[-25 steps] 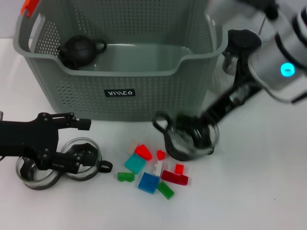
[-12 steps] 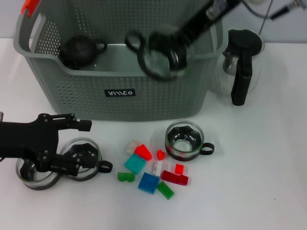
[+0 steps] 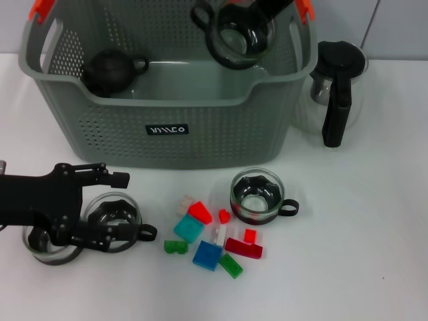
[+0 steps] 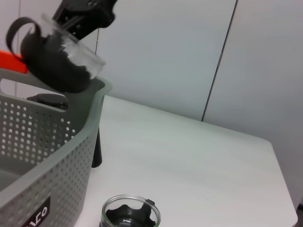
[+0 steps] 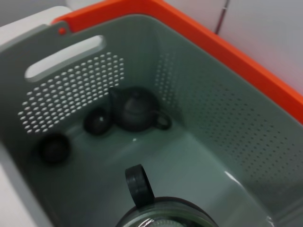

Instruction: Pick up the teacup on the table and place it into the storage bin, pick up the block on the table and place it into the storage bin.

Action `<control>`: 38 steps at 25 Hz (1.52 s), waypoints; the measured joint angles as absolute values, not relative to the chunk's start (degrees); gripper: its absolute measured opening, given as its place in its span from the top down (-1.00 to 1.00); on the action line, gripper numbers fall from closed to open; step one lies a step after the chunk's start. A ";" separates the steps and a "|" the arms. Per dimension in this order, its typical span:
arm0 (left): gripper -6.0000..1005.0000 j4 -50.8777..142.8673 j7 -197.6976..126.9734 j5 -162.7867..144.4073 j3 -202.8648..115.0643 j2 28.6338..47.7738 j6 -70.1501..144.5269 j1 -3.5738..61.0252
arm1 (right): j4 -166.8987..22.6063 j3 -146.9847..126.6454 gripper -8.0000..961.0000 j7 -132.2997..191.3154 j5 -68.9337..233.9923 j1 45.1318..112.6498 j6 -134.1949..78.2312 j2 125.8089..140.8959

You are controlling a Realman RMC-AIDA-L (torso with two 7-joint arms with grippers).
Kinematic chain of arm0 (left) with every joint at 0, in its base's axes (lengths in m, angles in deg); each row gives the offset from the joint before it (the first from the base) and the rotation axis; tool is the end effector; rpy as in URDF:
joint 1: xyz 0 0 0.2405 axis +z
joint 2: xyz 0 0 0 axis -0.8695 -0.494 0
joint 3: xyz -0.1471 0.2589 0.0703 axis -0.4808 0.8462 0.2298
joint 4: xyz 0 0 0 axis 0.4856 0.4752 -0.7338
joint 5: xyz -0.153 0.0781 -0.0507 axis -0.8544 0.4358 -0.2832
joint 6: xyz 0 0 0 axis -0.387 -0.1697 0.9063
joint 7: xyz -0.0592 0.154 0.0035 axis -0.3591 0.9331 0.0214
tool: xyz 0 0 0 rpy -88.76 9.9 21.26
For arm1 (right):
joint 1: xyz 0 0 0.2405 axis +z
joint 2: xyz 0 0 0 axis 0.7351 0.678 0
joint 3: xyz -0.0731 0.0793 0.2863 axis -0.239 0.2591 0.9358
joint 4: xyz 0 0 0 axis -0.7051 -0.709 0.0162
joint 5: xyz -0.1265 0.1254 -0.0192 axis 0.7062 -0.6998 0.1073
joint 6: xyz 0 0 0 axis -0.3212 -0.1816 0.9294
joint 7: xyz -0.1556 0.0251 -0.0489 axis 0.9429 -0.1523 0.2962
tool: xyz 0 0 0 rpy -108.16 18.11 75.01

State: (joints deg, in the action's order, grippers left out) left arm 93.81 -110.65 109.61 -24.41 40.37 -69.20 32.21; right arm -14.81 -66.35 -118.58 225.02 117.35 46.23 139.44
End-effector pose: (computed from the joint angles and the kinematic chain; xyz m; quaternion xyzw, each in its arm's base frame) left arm -0.2908 0.2836 0.0090 -0.9634 -0.1557 -0.2101 0.0592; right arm 0.0459 0.4754 -0.0288 -0.9319 0.2381 -0.0915 0.2577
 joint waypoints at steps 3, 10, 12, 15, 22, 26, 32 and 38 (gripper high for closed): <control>-0.86 93.38 -110.64 109.54 -24.44 40.37 -69.32 32.35 | -18.80 -65.17 0.89 -118.56 225.36 118.09 43.31 138.63; -0.86 93.24 -110.29 109.41 -24.34 40.46 -69.70 32.48 | -26.24 -62.36 0.89 -118.71 225.60 119.84 38.60 137.14; -0.86 93.21 -110.12 109.35 -24.34 40.49 -69.79 32.48 | -28.00 -62.05 0.89 -118.56 225.65 120.50 37.25 137.11; -0.86 93.02 -109.47 109.26 -24.26 40.54 -69.97 32.47 | -31.05 -62.43 0.89 -118.39 225.68 121.52 34.93 137.27; -0.86 92.18 -108.40 109.21 -24.53 40.61 -69.97 32.97 | -37.36 -62.83 0.89 -116.88 225.51 123.70 30.08 138.65; -0.86 91.73 -107.61 109.11 -24.57 40.98 -69.65 33.58 | -39.39 -63.84 0.89 -116.41 225.52 123.92 27.40 139.32; -0.86 91.69 -107.46 109.07 -24.59 41.23 -69.62 34.24 | -41.59 -64.81 0.89 -115.72 225.55 123.58 24.81 139.34; -0.86 91.65 -107.31 109.07 -24.59 41.34 -69.47 34.44 | -44.21 -65.49 0.89 -115.01 225.64 123.43 23.49 139.36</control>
